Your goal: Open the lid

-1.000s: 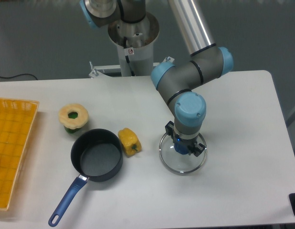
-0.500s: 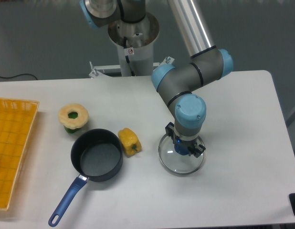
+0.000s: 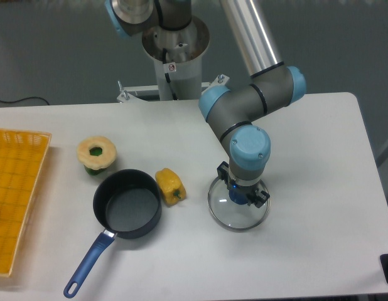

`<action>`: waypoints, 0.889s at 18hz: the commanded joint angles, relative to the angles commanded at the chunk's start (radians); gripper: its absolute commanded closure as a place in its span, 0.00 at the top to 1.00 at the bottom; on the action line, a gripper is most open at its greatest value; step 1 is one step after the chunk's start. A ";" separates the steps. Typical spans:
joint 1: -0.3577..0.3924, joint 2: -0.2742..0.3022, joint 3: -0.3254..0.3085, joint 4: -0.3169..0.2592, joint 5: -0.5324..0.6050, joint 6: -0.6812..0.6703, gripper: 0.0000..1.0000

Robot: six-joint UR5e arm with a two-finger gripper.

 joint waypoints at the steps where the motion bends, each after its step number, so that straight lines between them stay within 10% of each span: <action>1: 0.000 -0.003 0.002 0.000 0.002 0.000 0.72; 10: 0.000 -0.006 0.000 0.002 0.002 0.000 0.73; 16: 0.000 -0.003 0.002 0.000 0.000 -0.002 0.99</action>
